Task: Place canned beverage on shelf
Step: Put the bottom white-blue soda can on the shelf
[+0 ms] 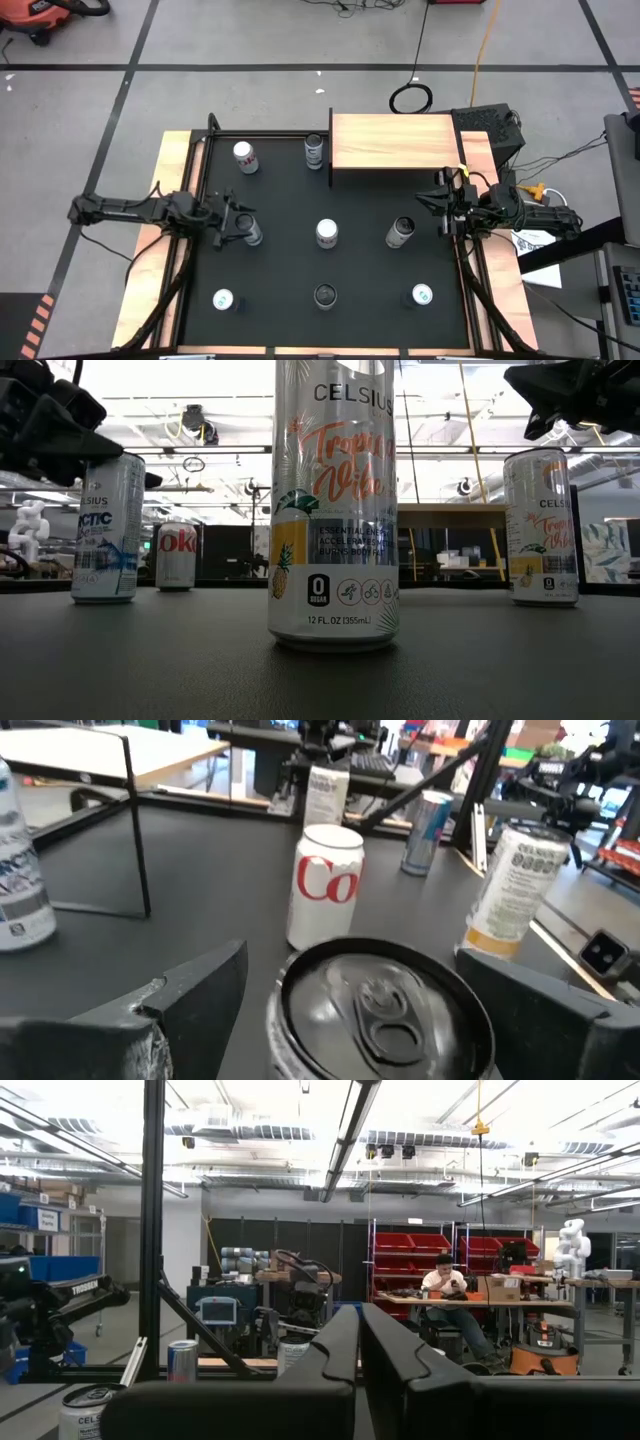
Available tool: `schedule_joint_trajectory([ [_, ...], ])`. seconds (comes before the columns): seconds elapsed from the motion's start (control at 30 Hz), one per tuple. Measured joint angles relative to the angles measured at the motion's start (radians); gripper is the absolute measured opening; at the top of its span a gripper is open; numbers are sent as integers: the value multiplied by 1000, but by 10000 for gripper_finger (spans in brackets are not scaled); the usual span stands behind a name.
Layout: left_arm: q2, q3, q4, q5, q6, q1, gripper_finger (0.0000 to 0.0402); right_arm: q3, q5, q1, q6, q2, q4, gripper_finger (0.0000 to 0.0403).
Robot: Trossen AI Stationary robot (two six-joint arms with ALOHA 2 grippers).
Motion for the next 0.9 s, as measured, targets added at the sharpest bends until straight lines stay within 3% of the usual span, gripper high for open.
schedule_joint_trajectory([
  [0.63, 103, 0, 1, -40, -3, -30, 358, 0, 0, 0, 0, 0, 0, 0],
  [0.9, 103, 0, 1, -41, -54, -30, 297, 0, 0, 0, 0, 0, 0, 0],
])
